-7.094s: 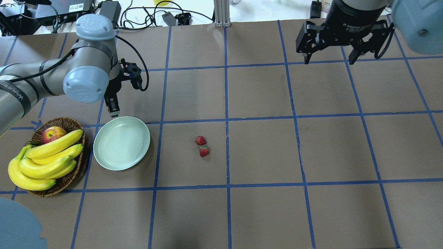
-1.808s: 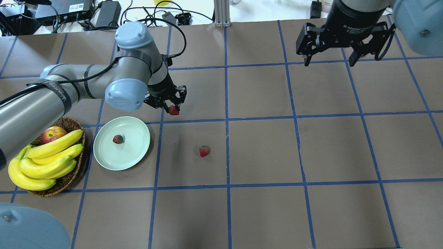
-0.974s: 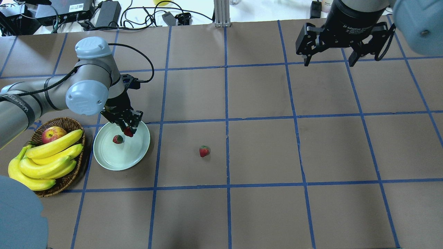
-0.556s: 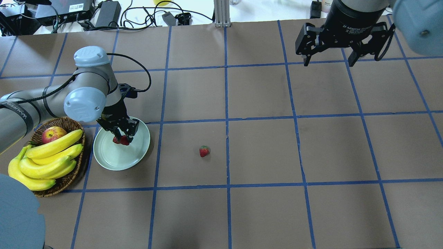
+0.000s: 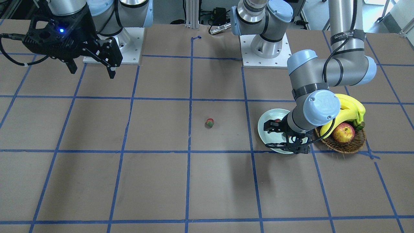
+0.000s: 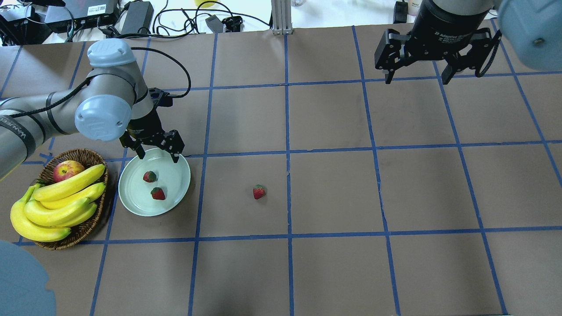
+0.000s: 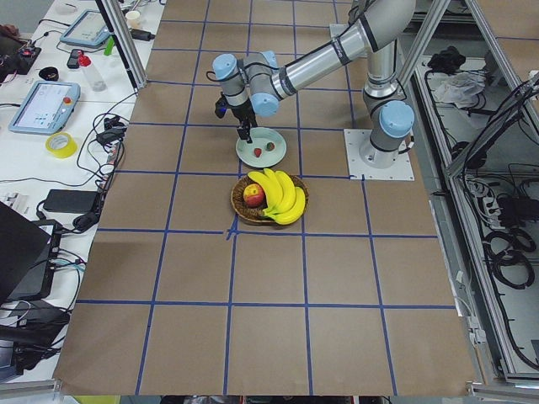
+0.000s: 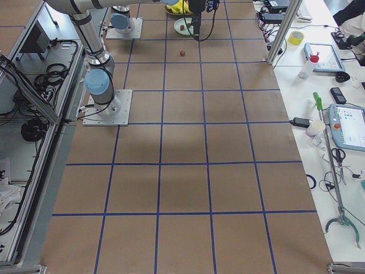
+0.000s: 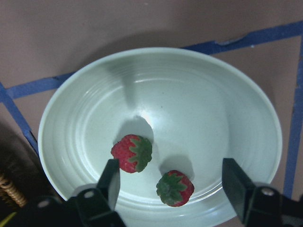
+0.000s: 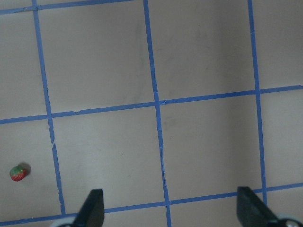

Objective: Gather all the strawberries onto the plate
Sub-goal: 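Move the left gripper to the last strawberry and grasp it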

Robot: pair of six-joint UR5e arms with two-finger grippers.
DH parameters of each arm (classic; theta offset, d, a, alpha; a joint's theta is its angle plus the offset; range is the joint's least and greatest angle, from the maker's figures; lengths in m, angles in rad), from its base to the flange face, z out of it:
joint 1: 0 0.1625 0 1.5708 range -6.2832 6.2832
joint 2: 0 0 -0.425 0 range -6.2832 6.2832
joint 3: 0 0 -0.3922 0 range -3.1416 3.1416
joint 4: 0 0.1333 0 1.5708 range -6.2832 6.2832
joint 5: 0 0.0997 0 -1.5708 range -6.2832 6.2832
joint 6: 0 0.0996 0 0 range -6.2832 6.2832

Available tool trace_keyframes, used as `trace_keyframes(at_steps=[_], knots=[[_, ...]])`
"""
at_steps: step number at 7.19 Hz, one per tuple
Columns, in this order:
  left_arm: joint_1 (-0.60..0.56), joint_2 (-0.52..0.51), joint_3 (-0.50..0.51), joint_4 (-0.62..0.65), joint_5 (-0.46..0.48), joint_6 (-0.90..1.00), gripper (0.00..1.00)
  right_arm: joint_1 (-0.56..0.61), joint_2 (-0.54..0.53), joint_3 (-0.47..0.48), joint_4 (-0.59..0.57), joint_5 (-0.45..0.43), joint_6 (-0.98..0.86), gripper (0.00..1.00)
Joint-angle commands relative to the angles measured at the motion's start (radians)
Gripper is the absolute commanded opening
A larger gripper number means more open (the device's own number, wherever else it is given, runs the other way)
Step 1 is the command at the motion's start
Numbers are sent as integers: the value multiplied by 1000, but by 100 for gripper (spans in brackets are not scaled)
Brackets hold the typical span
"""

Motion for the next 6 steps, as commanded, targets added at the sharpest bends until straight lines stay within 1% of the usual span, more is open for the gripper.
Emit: trace_keyframes(at_steps=[1,3,4,5,6], knots=[[-143,25,26,-31,-96,-322,100,0,0,2,0,0,0,100],[-292,16,23,2,-98,-374,100,0,0,2,0,0,0,100],[-330,10,22,2,-90,-388,100,0,0,0,2,0,0,100],[-346,8,5,0,-110,-388,100,0,0,2,0,-2,0,100],[-369,11,-20,2,-110,-383,100,0,0,0,0,0,0,100]])
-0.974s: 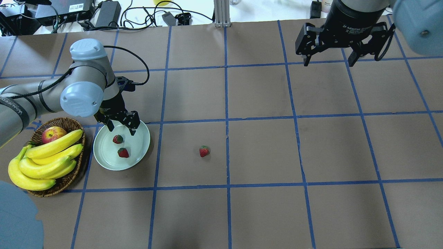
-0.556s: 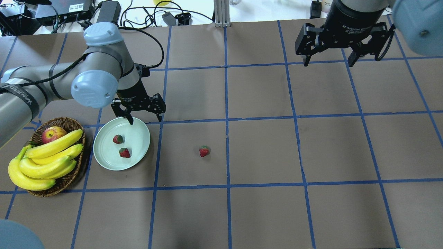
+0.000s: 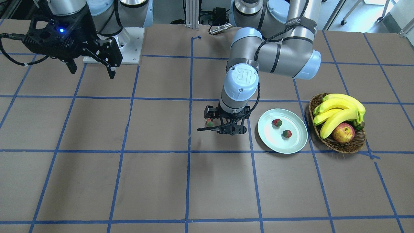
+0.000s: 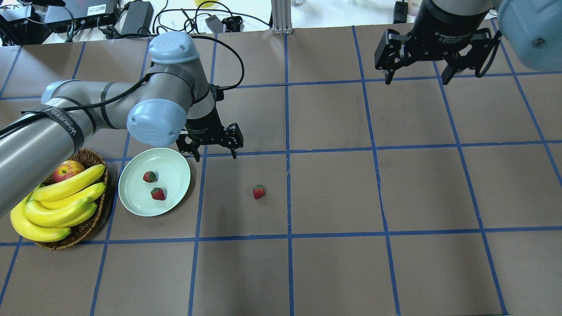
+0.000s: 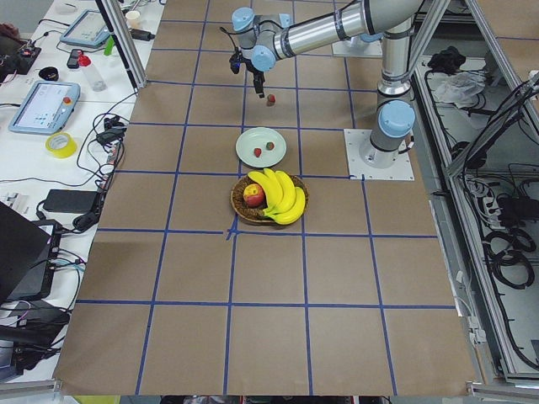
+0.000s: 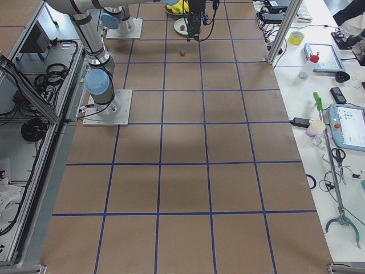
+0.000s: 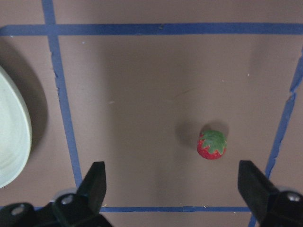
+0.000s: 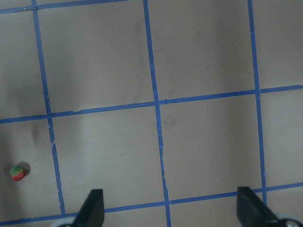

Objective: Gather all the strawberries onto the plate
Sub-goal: 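Move the left gripper to the last strawberry and grasp it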

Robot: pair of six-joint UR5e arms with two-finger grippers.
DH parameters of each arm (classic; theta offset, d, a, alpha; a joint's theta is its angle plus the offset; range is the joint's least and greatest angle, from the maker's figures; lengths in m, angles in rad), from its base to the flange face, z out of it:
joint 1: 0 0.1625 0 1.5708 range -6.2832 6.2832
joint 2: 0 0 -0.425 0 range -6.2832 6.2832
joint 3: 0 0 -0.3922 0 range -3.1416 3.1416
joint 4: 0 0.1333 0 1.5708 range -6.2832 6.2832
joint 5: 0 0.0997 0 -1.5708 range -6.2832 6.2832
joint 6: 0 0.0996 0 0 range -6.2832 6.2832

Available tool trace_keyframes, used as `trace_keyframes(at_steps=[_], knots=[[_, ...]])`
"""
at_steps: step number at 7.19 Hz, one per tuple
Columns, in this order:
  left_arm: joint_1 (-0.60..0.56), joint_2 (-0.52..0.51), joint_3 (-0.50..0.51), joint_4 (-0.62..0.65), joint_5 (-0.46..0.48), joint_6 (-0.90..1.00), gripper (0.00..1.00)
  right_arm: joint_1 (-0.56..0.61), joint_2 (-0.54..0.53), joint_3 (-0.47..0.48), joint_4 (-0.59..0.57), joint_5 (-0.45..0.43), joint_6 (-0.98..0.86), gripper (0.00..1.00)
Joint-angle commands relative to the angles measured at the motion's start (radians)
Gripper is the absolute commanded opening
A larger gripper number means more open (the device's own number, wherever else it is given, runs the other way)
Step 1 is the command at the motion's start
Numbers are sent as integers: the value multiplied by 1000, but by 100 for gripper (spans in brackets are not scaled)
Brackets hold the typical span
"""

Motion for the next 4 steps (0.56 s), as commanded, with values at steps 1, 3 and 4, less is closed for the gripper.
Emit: trace_keyframes(at_steps=[1,3,4], knots=[[-31,-16,-47,63,-4,9,100,-2,0,1,0,1,0,100],[-33,-47,-123,218,-12,24,100,-2,0,-1,0,1,0,100],[-36,-57,-142,248,-18,26,100,0,0,-1,0,1,0,100]])
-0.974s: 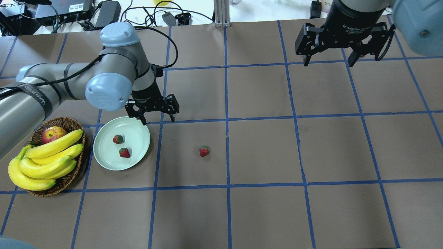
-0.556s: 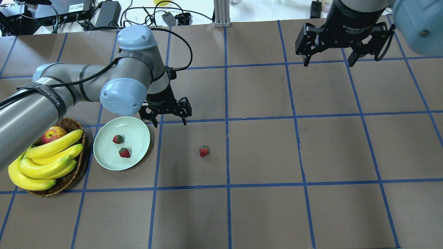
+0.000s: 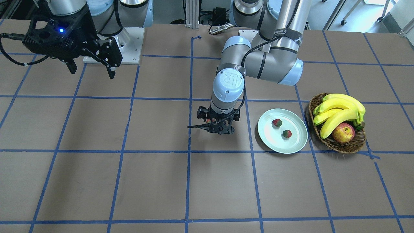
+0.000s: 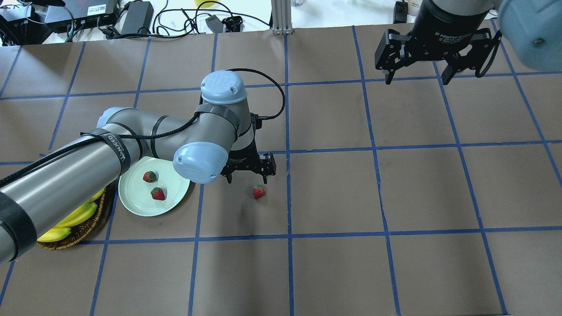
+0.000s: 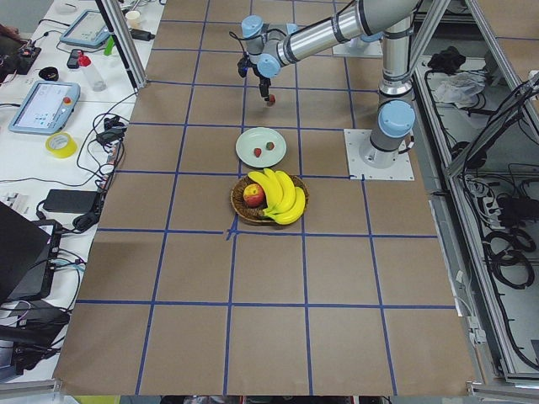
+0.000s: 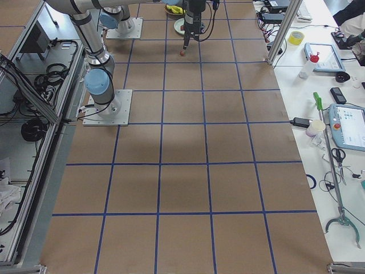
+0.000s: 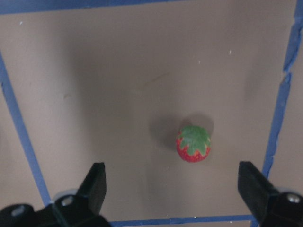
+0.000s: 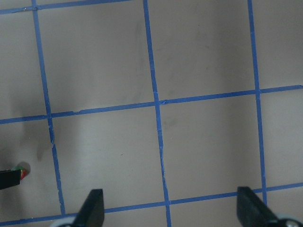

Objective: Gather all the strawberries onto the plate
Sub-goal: 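Move the left gripper to the last strawberry and grasp it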

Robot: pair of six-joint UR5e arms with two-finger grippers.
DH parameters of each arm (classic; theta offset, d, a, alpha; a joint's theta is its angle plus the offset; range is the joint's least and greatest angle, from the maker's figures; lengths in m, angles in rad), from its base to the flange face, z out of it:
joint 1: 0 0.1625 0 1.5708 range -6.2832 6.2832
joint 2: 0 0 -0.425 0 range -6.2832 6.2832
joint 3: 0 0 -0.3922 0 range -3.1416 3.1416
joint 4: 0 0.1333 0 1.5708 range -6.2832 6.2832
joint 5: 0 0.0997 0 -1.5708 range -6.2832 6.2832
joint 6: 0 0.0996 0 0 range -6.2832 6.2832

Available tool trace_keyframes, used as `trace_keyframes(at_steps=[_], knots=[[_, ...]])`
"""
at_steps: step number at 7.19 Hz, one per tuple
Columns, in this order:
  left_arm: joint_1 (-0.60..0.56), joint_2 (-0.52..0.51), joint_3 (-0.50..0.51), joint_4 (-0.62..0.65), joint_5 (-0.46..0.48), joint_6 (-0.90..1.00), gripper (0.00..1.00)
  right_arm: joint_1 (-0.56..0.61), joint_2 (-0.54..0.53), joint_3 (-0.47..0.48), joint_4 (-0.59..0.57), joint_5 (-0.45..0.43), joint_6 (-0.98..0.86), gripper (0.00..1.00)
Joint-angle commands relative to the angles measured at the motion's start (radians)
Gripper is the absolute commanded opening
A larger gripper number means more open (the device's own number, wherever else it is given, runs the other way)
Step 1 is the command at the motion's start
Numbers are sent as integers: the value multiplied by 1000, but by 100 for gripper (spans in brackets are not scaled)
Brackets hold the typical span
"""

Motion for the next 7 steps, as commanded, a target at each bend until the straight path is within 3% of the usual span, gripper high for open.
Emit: trace_keyframes(at_steps=[1,6,7], knots=[[-3,-26,-35,53,-7,8,100,-1,0,-1,0,0,0,100],[-6,-34,-40,44,-7,6,96,1,0,1,0,0,0,100],[-5,-38,-39,45,-7,6,87,-1,0,1,0,0,0,100]])
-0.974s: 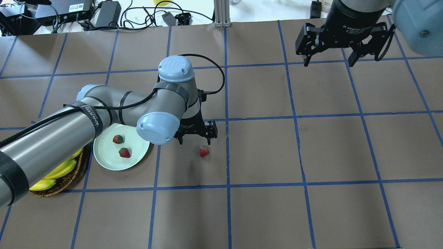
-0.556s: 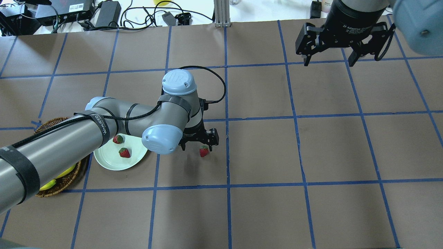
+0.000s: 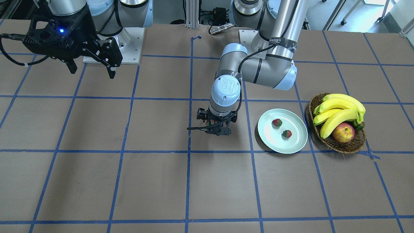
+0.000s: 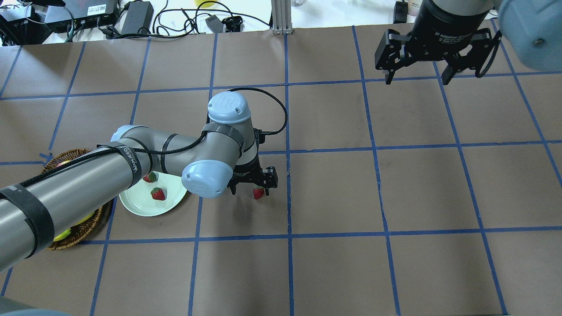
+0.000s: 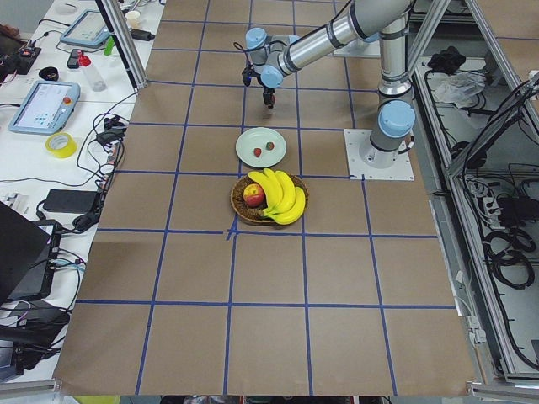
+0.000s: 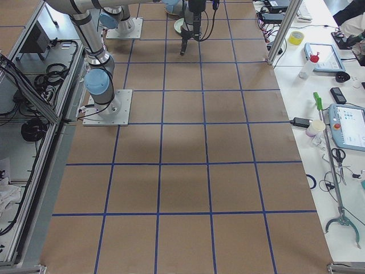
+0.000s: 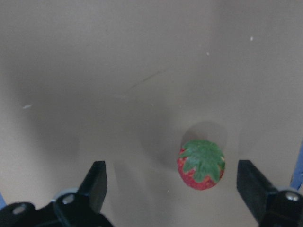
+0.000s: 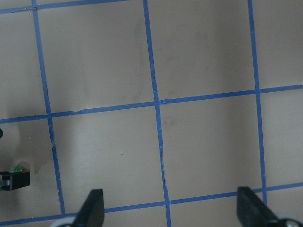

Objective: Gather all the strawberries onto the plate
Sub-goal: 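Move the left gripper to the last strawberry and grasp it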

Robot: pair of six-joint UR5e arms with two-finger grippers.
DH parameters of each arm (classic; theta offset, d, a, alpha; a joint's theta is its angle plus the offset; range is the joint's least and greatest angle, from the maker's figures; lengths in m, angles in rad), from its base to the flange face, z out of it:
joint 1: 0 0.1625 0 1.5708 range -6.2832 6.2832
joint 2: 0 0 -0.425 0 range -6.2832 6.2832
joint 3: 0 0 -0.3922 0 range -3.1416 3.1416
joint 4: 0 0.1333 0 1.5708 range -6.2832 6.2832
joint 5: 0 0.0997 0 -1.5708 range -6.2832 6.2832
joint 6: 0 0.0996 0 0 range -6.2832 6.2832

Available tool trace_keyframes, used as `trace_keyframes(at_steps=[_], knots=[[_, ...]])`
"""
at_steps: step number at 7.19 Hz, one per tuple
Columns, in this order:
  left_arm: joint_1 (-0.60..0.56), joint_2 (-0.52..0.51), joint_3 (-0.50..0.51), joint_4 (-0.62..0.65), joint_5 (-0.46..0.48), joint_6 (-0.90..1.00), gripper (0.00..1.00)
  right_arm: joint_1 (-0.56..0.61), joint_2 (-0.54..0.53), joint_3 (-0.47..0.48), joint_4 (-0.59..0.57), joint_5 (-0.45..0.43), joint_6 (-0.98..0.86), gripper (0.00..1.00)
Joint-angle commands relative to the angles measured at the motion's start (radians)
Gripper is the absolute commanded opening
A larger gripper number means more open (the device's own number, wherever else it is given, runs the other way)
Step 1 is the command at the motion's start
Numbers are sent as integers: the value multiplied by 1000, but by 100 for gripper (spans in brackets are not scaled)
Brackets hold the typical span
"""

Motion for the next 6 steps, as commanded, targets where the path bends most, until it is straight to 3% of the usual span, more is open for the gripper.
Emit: trace_keyframes(at_steps=[1,5,6], knots=[[-1,-8,0,0,0,1,86,-1,0,0,0,0,0,100],[-1,-17,7,15,-49,4,88,-1,0,0,0,0,0,100],[-1,-16,5,15,-49,6,73,-1,0,0,0,0,0,100]])
